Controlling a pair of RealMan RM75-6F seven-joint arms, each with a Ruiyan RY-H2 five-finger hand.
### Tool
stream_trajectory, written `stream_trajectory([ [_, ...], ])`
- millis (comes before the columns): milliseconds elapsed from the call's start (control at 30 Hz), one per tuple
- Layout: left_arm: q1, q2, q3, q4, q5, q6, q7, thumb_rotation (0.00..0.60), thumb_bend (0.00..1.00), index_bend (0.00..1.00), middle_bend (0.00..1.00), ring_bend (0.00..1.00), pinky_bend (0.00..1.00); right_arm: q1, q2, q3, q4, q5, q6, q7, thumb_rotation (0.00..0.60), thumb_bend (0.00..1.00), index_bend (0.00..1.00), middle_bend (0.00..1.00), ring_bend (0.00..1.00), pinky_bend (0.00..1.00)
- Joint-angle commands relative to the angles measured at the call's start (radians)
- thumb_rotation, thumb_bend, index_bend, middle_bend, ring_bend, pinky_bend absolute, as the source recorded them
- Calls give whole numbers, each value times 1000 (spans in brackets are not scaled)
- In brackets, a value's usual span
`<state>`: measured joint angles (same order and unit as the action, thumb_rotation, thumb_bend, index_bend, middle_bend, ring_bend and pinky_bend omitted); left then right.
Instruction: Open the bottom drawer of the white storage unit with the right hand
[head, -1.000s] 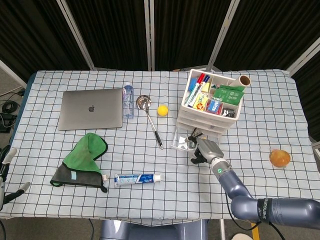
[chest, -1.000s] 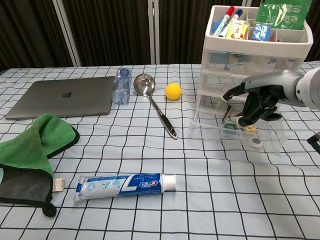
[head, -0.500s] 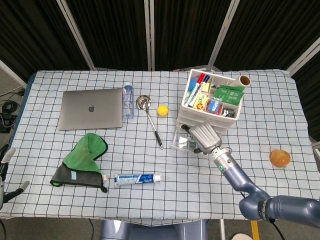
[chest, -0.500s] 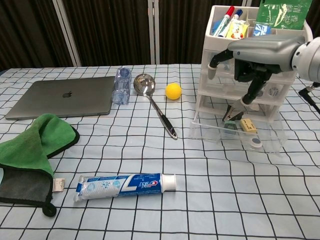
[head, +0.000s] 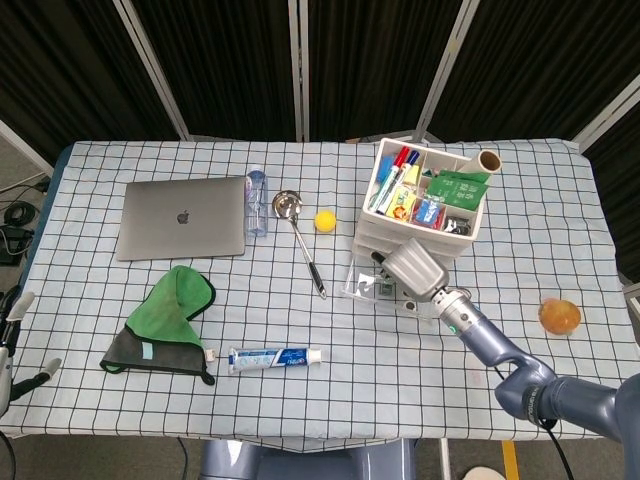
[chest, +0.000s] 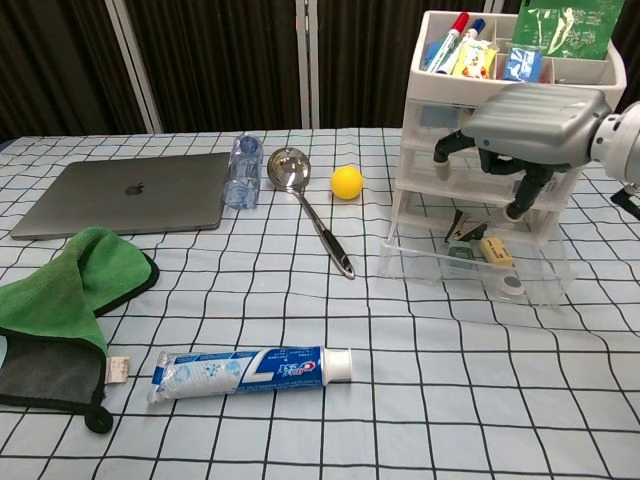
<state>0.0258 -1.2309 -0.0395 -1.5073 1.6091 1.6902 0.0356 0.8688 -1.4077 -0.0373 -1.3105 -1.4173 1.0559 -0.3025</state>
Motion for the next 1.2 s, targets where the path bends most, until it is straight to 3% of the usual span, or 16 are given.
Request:
stream_trajectory([
  [33,-1,0,1,1,0,-2,-1,600,0,0,0,0,0,-7,-3,-4,2,-14,-4,0,600,64,412,1000,1000,899],
  [300,-4,-2,6,0,5,-7,2,600,0,0,0,0,0,-30,-50,-14,87,-84,8,17,600,64,437,1000,1000,902],
  [600,-7,-6,6,2,1,-14,9,600,0,0,0,0,0,-44,-119,-30,249,-192,63,132,600,28,427,1000,1000,902],
  [1200,-12,-11,5,5,-12,-27,12,600,0,0,0,0,0,-61,-237,-52,485,-291,105,290,600,0,504,1000,1000,902],
])
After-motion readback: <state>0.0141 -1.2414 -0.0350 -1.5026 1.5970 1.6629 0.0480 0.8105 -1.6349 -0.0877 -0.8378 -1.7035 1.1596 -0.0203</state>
